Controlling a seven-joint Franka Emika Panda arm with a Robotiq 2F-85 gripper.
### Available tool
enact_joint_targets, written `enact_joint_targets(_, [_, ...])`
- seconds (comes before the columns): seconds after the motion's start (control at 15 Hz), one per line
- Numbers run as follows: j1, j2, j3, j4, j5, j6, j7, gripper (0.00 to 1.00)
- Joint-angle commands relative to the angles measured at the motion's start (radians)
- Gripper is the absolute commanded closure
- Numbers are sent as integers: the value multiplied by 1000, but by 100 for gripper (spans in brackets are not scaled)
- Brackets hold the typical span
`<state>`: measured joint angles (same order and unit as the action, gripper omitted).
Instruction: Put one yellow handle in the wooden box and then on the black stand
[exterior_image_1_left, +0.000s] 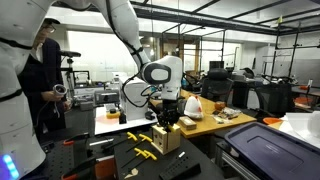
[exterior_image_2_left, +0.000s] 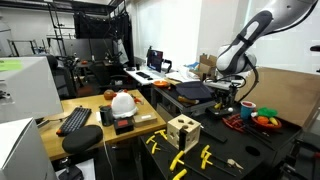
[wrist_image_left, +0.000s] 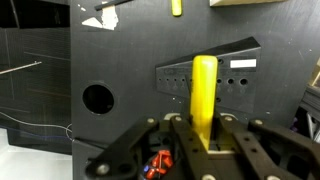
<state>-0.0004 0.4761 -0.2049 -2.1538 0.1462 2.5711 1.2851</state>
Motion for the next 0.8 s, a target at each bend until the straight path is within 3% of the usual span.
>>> enact_joint_targets(0.0, [-12, 16, 11, 21, 34, -12, 18, 96])
enact_joint_targets(0.73, [-37, 107, 7, 93, 84, 46, 25, 96])
